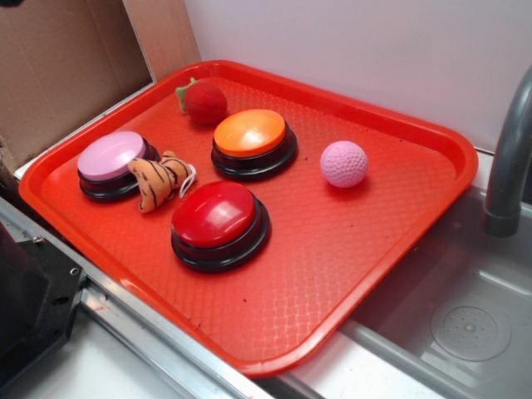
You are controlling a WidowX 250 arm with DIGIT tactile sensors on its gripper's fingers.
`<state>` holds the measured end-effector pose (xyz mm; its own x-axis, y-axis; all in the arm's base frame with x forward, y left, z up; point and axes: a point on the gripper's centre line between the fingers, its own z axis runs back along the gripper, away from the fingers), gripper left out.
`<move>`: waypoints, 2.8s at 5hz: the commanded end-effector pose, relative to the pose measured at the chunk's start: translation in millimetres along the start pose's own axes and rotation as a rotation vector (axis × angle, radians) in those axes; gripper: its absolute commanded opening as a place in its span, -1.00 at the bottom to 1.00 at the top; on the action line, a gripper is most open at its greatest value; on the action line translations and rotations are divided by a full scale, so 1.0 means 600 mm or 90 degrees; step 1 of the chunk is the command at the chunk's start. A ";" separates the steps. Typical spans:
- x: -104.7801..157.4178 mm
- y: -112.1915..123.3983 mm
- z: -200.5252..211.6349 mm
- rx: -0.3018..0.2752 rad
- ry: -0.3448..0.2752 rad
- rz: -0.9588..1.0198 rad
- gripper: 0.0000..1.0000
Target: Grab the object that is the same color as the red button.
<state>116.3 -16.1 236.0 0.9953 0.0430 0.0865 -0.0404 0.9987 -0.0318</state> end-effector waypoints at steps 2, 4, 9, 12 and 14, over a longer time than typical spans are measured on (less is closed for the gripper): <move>0.031 0.005 -0.032 0.014 -0.041 0.079 1.00; 0.125 0.047 -0.100 0.016 -0.119 0.286 1.00; 0.298 0.162 -0.280 0.074 -0.331 0.620 1.00; 0.315 0.214 -0.348 0.149 -0.306 0.653 1.00; 0.314 0.207 -0.336 0.120 -0.287 0.622 -1.00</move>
<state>313.3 89.3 18.4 0.4671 0.7820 0.4126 -0.8385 0.5398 -0.0739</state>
